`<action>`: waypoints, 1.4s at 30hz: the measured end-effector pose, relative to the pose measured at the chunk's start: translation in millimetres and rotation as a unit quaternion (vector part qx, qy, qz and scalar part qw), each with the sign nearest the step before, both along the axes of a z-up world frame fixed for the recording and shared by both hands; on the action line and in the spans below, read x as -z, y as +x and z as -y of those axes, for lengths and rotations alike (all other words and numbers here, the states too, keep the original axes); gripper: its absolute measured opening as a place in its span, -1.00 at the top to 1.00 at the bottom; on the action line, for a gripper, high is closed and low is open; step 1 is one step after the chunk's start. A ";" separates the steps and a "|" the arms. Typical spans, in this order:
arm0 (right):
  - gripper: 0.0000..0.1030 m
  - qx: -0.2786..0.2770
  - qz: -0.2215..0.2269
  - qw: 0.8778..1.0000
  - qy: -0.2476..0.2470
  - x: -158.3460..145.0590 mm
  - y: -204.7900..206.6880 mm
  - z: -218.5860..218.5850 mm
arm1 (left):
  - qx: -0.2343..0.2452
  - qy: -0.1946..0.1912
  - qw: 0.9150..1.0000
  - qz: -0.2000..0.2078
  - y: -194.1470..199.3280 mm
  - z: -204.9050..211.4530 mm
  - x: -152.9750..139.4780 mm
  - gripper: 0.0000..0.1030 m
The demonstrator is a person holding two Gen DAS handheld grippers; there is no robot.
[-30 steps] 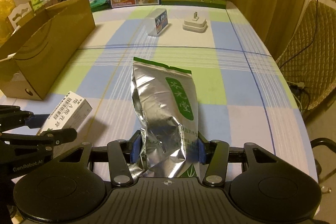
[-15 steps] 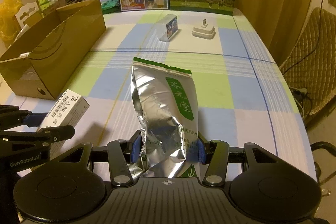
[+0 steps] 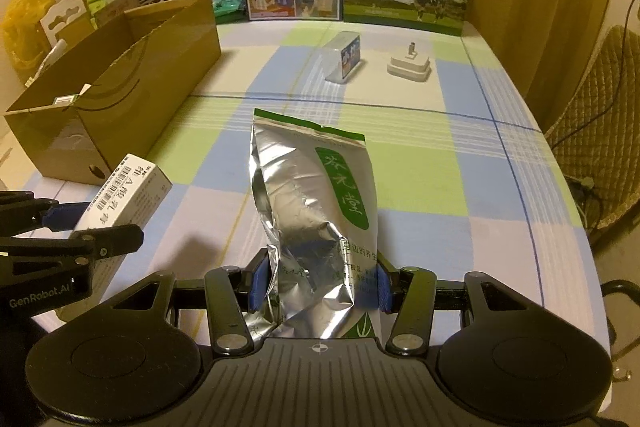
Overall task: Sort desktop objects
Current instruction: 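Lift the cream box and foil bag and carry them toward the cardboard box, then bring the cream box and foil bag over the cardboard box opening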
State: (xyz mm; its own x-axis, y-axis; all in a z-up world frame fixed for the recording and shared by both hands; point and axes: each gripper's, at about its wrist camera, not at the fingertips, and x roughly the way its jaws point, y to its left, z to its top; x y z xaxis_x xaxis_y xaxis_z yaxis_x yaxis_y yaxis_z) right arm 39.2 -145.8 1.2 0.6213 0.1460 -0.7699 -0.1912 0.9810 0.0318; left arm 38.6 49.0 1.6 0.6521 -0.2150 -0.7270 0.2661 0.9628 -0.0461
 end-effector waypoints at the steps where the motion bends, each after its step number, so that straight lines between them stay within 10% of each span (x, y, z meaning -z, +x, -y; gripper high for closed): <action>1: 0.07 -0.001 0.000 1.000 0.000 -0.3 0.0 -0.8 | -0.001 -0.001 1.000 0.001 -0.5 -1.2 -0.6 0.36; 42: 0.07 -0.073 0.023 0.997 -0.001 -26.0 32.5 -77.8 | -0.050 0.003 0.998 0.044 2.2 -72.9 -44.5 0.36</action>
